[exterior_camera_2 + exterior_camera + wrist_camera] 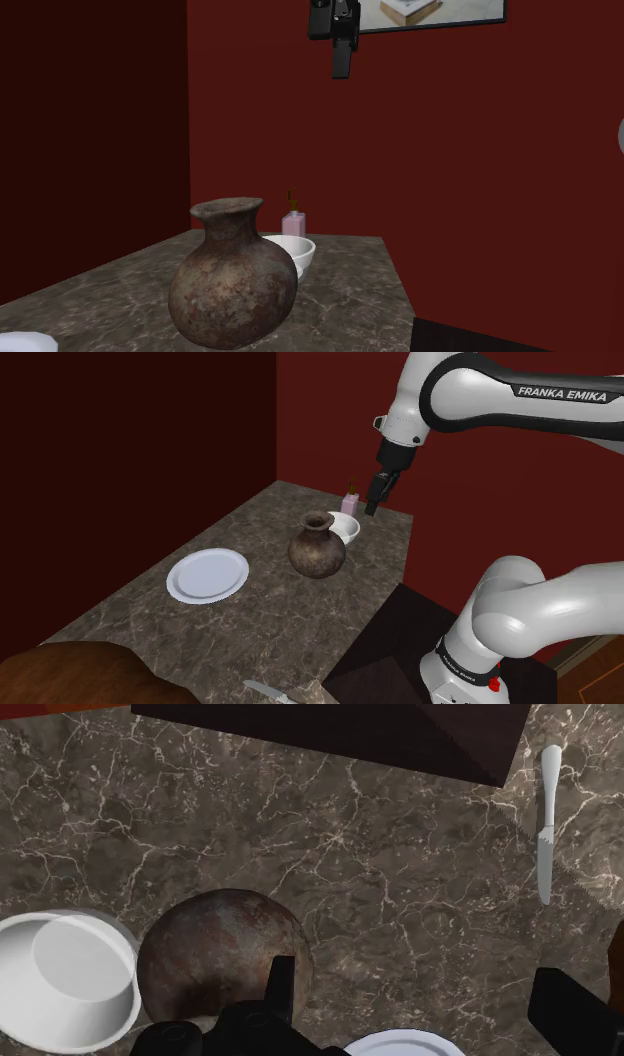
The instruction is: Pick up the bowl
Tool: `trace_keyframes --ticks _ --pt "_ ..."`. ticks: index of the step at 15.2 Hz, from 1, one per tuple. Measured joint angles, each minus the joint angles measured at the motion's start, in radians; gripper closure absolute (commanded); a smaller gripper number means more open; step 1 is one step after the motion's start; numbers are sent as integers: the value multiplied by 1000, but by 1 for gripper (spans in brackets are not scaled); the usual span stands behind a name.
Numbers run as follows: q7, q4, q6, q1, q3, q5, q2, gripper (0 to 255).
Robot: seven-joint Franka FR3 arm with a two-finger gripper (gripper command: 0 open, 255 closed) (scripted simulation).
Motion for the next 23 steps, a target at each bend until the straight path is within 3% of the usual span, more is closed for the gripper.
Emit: trace_keyframes --ticks 7,13,18,23 --pt "-105 4 94 -26 -102 -26 115 0" --pt "-242 63 200 -42 -227 -27 305 0" --pt "-366 141 271 -45 -324 13 485 0" --pt "-497 255 306 -47 -402 97 679 0"
